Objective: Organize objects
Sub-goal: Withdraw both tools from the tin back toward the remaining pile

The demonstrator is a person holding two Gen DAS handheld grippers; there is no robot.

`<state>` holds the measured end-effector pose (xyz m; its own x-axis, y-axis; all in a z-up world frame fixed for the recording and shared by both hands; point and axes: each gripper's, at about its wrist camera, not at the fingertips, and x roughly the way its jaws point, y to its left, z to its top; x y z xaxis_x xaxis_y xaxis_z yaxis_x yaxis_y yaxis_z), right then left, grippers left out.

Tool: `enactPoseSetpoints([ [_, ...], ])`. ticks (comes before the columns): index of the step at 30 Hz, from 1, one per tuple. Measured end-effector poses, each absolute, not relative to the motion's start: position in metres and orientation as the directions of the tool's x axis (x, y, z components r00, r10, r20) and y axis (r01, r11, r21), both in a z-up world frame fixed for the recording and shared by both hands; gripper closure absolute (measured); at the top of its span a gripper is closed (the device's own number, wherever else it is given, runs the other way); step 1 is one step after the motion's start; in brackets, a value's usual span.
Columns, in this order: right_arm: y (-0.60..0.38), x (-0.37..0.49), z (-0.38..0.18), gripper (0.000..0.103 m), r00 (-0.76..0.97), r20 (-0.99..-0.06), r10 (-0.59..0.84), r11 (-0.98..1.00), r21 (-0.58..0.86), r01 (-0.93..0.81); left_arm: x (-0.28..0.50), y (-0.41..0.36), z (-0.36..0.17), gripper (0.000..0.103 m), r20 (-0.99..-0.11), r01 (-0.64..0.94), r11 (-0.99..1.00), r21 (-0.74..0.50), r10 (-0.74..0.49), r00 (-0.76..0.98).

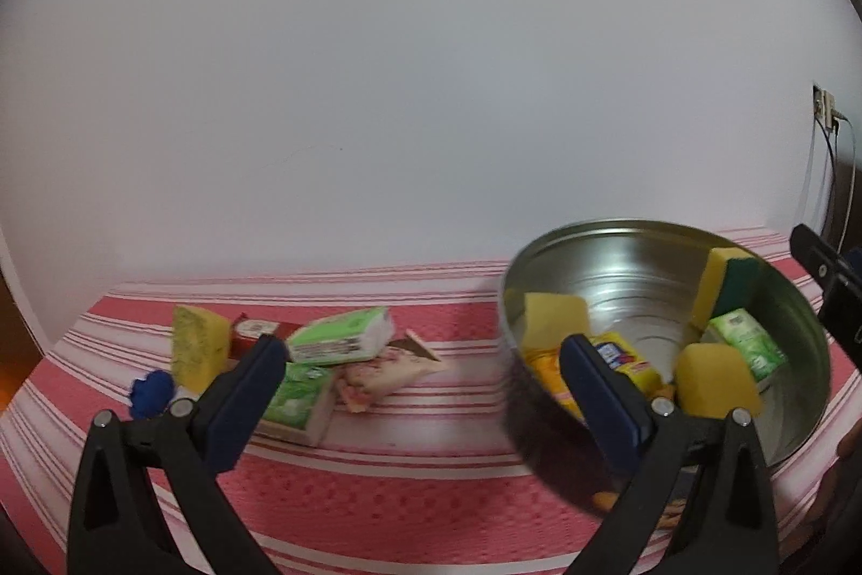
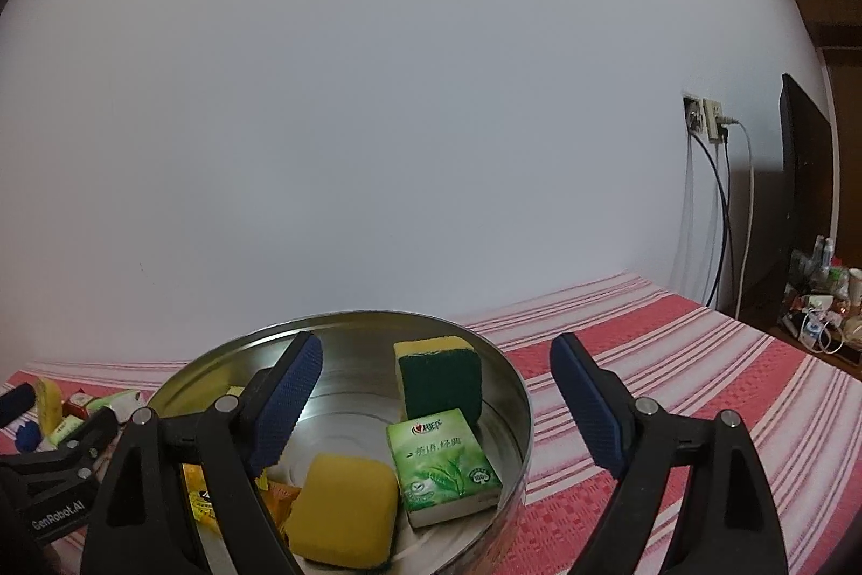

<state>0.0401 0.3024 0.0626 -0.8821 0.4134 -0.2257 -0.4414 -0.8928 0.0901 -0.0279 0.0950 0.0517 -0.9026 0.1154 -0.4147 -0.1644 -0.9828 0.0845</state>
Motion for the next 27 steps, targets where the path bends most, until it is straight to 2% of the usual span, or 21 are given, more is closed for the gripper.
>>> enactPoseSetpoints([
  [16,0.269,0.057,0.060,0.015,-0.872,-0.249,0.421,-0.868,0.166,-0.467,-0.036,0.049,0.042,0.000,-0.419,-0.106,-0.990,0.091,0.058,-0.906],
  [23,0.232,0.048,0.059,0.015,-0.886,-0.254,0.387,-0.898,0.114,-0.425,-0.045,0.021,0.039,0.000,-0.455,-0.085,-0.996,0.037,0.059,-0.889],
  [27,0.214,0.043,0.058,0.015,-0.897,-0.259,0.358,-0.907,0.133,-0.400,-0.051,0.002,0.037,0.000,-0.467,-0.056,-0.998,0.040,0.031,-0.884],
])
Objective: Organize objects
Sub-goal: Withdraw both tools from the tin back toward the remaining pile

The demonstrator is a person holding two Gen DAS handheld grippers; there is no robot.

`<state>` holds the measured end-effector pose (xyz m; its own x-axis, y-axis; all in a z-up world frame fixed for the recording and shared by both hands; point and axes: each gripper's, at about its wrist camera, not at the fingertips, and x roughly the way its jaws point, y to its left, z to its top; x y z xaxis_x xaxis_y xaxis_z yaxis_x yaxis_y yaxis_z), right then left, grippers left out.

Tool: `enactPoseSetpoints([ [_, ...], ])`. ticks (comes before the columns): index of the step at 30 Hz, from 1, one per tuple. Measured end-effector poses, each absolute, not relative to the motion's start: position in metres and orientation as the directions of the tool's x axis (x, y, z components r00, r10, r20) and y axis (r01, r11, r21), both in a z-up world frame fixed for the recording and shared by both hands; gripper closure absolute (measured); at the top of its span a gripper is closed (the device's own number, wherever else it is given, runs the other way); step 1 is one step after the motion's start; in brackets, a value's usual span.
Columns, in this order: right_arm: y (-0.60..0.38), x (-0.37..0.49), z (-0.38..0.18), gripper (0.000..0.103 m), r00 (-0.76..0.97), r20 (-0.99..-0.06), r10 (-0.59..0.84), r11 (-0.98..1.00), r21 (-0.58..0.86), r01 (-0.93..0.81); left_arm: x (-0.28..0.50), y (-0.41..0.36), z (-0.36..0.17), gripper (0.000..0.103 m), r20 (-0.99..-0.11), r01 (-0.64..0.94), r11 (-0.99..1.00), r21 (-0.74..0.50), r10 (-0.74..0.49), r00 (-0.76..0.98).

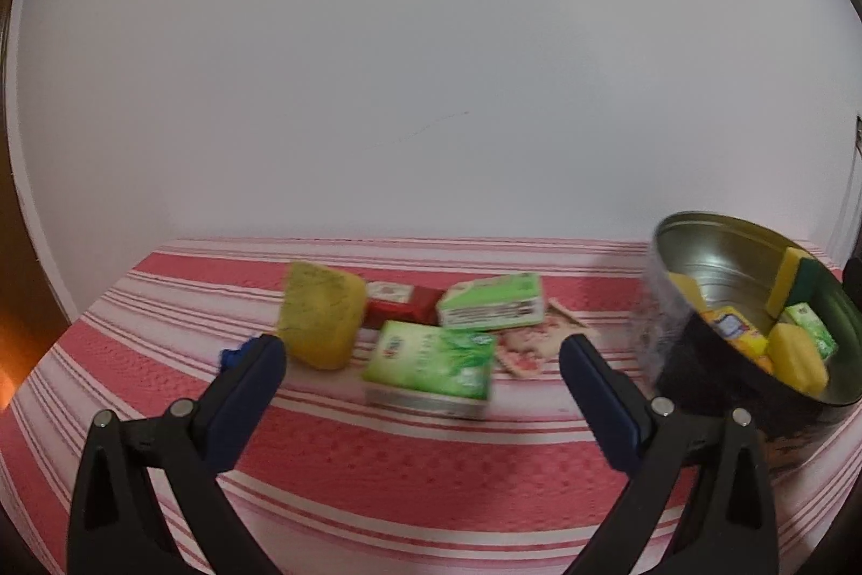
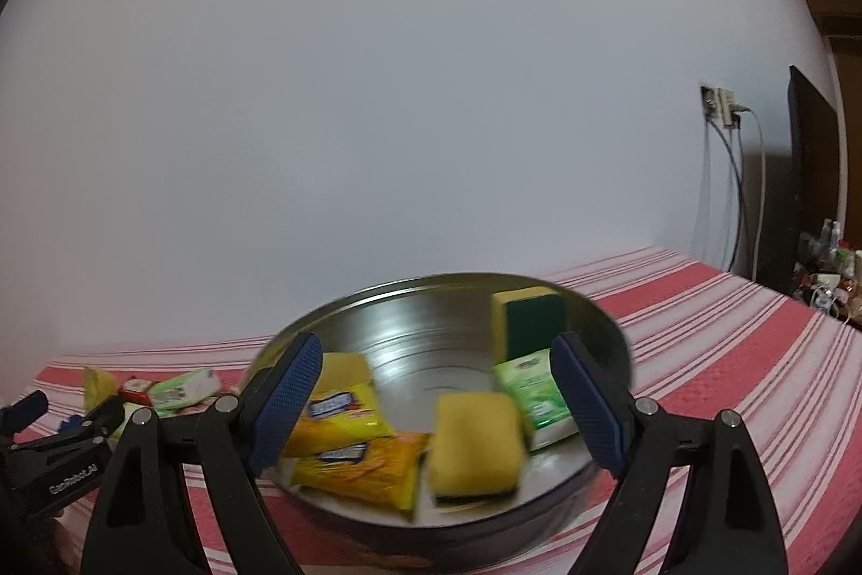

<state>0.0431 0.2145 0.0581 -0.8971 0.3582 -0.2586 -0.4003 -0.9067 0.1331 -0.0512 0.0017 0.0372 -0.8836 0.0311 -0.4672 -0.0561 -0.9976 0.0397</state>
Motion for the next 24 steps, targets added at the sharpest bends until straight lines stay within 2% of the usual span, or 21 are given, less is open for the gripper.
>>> enactPoseSetpoints([
  [16,0.130,0.008,0.050,0.015,-0.924,-0.326,0.199,-0.955,0.146,-0.257,-0.096,-0.085,0.018,0.001,-0.605,0.060,-0.998,0.029,-0.065,-0.793],
  [24,0.098,-0.013,0.046,0.015,-0.912,-0.392,0.117,-0.970,0.151,-0.189,-0.121,-0.117,0.004,0.002,-0.690,0.062,-0.998,0.003,-0.047,-0.722],
])
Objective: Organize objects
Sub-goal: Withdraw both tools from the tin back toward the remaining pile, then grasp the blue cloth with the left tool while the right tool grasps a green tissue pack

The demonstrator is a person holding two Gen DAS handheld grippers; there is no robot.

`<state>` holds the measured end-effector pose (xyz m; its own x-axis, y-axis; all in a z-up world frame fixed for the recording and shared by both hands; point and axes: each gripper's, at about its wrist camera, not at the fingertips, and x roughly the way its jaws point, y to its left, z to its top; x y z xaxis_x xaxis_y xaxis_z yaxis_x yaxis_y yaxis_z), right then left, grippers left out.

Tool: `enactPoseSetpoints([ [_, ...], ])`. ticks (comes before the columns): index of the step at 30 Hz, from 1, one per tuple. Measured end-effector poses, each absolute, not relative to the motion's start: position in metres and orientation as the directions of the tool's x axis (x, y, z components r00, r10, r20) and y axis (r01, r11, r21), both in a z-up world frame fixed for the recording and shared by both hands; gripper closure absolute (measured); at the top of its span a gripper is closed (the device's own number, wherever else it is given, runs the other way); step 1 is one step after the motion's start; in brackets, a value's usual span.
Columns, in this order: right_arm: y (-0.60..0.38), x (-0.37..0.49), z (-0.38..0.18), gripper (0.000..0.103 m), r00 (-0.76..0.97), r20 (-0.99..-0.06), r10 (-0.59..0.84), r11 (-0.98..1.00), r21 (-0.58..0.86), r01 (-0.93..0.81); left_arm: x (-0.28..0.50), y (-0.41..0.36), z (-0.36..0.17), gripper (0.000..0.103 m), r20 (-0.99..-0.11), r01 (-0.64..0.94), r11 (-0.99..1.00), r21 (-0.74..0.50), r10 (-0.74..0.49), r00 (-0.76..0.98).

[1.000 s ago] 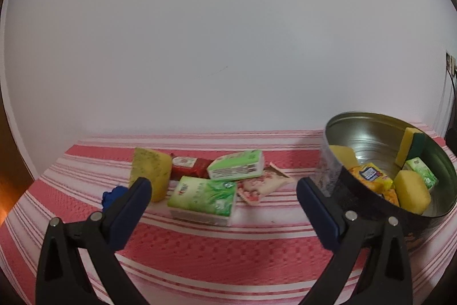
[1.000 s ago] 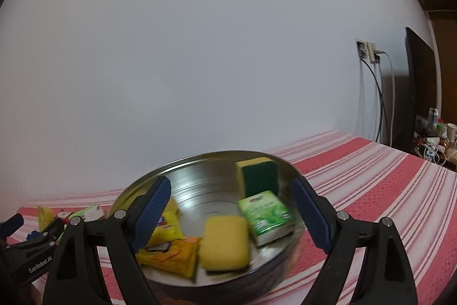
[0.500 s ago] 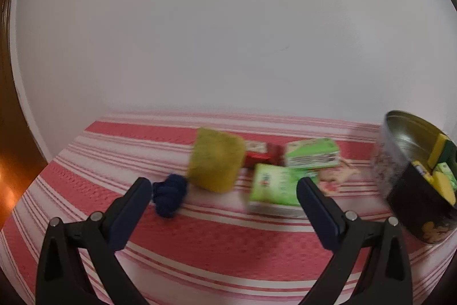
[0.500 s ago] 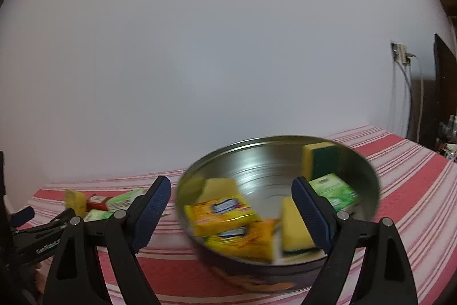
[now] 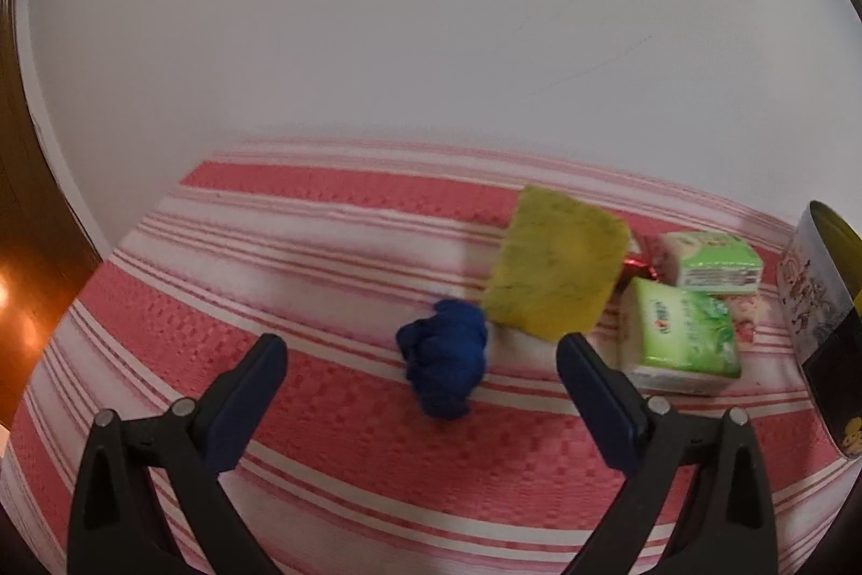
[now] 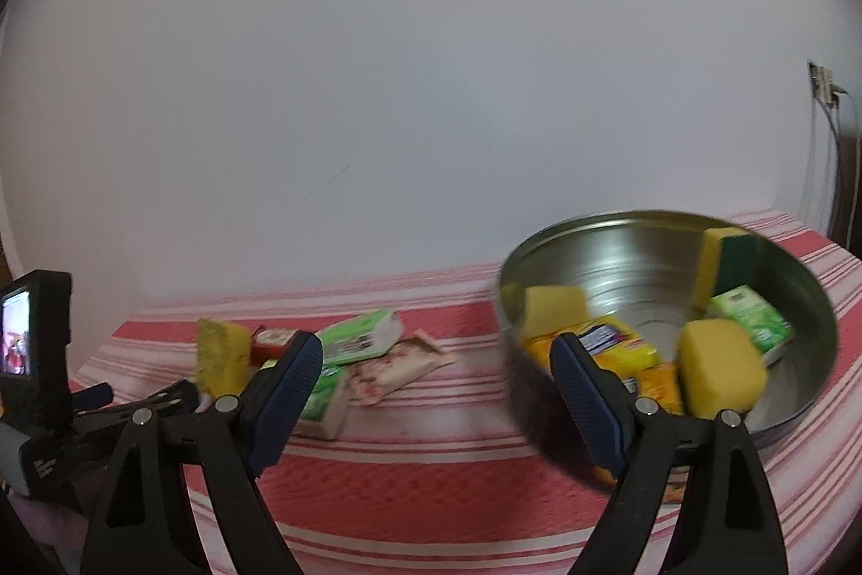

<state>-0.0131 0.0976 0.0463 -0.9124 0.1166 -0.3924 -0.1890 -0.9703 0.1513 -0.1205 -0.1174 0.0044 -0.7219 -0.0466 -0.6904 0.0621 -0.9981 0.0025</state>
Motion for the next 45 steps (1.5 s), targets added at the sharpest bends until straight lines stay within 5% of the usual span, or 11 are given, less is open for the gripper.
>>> enactPoseSetpoints([
  [13,0.081,-0.039,0.032,0.015,-0.869,-0.495,0.023,-0.966,0.214,-0.147,-0.158,-0.139,-0.021,0.012,-0.799,0.072,-0.996,-0.044,-0.009,-0.602],
  [23,0.071,-0.057,0.023,0.015,-0.828,-0.560,-0.026,-0.959,0.248,-0.137,-0.151,-0.140,-0.013,0.069,-0.775,0.035,-0.998,-0.048,0.015,-0.631],
  [38,0.025,-0.109,0.008,0.015,-0.723,-0.688,-0.058,-0.974,0.199,-0.112,-0.114,-0.152,0.038,0.069,-0.562,0.033,-0.988,-0.153,0.060,-0.825],
  [45,0.010,-0.135,-0.002,0.015,-0.657,-0.753,-0.026,-0.980,0.149,-0.133,-0.113,-0.153,0.041,0.069,-0.562,0.033,-0.987,-0.156,0.061,-0.825],
])
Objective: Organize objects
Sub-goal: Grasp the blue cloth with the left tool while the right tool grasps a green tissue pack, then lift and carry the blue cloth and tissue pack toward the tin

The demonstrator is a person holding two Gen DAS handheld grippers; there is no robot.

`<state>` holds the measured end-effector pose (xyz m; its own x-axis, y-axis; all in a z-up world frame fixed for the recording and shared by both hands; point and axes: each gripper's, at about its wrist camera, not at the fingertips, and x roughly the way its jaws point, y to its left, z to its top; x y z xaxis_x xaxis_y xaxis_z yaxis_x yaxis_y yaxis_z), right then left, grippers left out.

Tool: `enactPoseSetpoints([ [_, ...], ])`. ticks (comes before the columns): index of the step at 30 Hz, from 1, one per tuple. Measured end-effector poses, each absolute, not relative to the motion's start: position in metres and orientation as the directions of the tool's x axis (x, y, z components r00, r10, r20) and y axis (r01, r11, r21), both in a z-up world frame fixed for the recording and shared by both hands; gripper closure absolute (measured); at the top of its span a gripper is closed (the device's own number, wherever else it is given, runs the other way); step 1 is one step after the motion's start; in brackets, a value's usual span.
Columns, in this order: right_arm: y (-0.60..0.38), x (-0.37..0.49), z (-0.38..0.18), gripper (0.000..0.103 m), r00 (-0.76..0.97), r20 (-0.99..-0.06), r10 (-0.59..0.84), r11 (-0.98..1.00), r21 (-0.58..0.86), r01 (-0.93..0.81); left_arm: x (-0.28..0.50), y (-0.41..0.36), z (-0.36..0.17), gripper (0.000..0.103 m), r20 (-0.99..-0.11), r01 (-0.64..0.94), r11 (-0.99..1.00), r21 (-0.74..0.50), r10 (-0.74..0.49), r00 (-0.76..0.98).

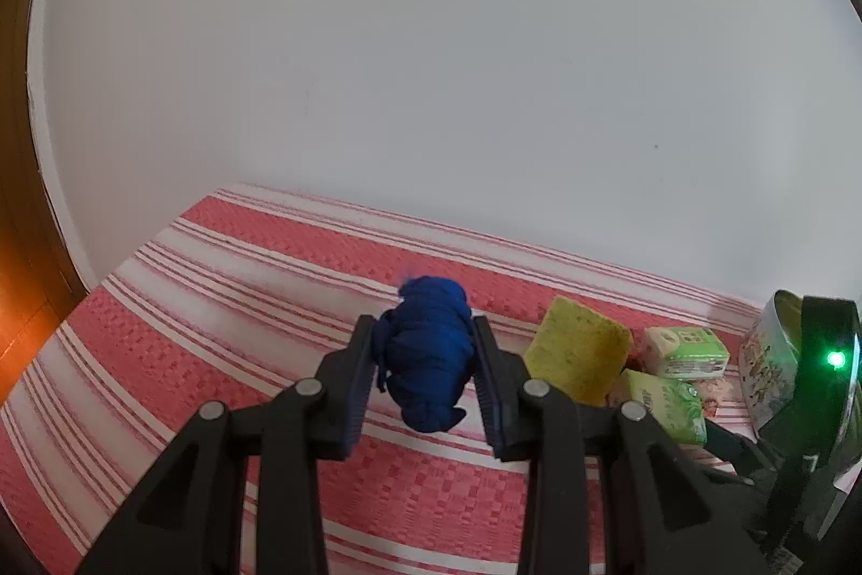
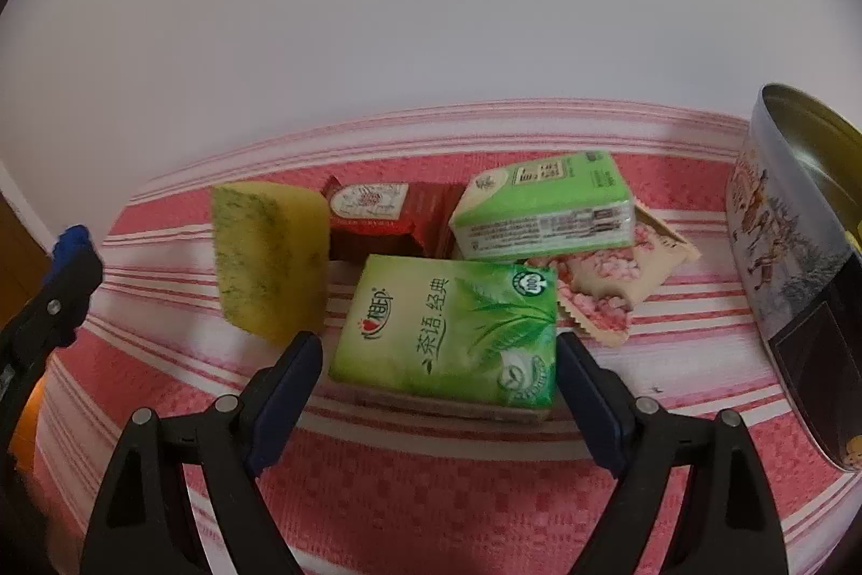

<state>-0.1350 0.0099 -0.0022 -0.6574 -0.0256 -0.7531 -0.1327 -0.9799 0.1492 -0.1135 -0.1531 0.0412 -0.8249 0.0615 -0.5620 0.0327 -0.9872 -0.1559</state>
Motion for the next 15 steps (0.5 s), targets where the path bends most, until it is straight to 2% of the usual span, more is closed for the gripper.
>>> enactPoseSetpoints([
  [2,0.008,-0.136,-0.003,0.015,-0.650,-0.760,-0.017,-0.981,0.137,-0.134,-0.114,-0.154,0.041,0.069,-0.567,0.038,-0.987,-0.159,0.060,-0.822],
  [4,0.007,-0.135,-0.002,0.026,-0.653,-0.757,-0.015,-0.983,0.131,-0.130,-0.114,-0.155,0.041,0.069,-0.570,0.047,-0.986,-0.162,0.054,-0.820],
  [15,0.026,-0.092,0.010,0.026,-0.697,-0.707,-0.120,-0.976,0.214,-0.049,-0.122,-0.158,0.029,0.069,-0.586,0.058,-0.989,-0.134,0.032,-0.810],
])
